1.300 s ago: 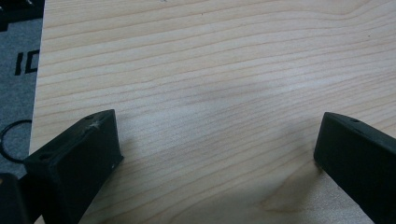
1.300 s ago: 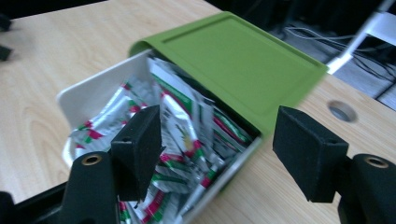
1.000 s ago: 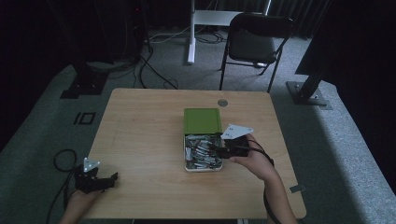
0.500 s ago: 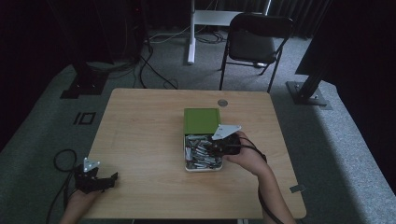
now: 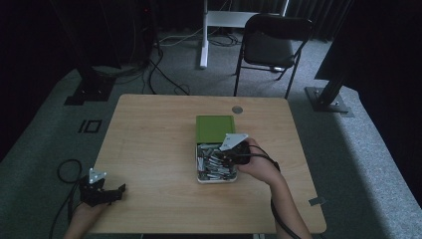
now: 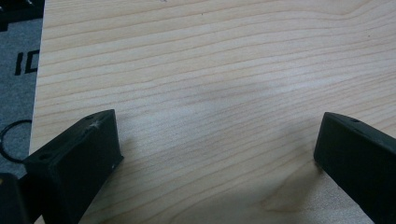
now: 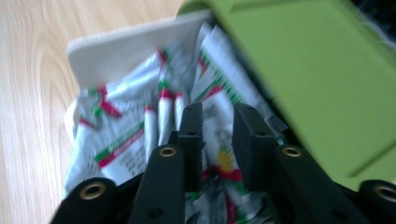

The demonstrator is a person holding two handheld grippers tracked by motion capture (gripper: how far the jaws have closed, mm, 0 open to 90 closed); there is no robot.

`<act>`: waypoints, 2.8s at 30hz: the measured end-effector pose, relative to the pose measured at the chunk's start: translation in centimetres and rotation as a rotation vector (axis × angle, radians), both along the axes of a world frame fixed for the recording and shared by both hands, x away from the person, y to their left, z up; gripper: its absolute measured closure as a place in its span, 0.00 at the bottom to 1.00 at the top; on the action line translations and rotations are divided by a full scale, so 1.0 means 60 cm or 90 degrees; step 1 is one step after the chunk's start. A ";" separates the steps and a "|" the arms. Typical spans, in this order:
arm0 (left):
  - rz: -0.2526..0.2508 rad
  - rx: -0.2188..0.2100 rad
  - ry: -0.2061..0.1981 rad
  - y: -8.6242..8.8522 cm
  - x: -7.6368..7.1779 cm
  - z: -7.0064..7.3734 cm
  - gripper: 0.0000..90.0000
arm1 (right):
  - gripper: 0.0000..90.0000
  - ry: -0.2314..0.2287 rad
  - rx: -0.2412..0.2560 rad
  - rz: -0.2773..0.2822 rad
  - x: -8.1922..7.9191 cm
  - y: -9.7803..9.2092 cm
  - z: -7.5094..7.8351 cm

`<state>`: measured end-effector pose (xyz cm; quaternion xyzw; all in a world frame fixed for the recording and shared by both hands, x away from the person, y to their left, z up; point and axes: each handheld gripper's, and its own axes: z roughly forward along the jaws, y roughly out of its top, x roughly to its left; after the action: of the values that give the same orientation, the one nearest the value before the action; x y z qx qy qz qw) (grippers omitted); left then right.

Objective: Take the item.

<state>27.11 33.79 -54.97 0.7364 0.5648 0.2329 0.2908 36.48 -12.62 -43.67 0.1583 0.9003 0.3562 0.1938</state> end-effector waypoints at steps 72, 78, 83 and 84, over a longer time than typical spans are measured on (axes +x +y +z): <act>0.000 0.000 0.000 0.000 0.000 0.000 0.01 | 0.97 0.003 0.315 -0.208 -0.017 -0.100 0.054; 0.000 0.000 0.000 0.000 0.000 0.000 0.01 | 0.97 0.001 0.346 -0.274 -0.006 -0.136 0.051; 0.000 -0.001 0.001 0.000 0.000 0.000 0.01 | 0.97 -0.004 0.344 -0.325 0.007 -0.159 0.033; 0.000 0.000 0.001 0.000 0.000 0.000 0.01 | 0.97 0.001 0.343 -0.335 0.011 -0.163 0.026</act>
<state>27.10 33.79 -54.97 0.7363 0.5651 0.2323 0.2907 37.16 -22.43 -42.10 0.4298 0.7031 0.5180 0.2295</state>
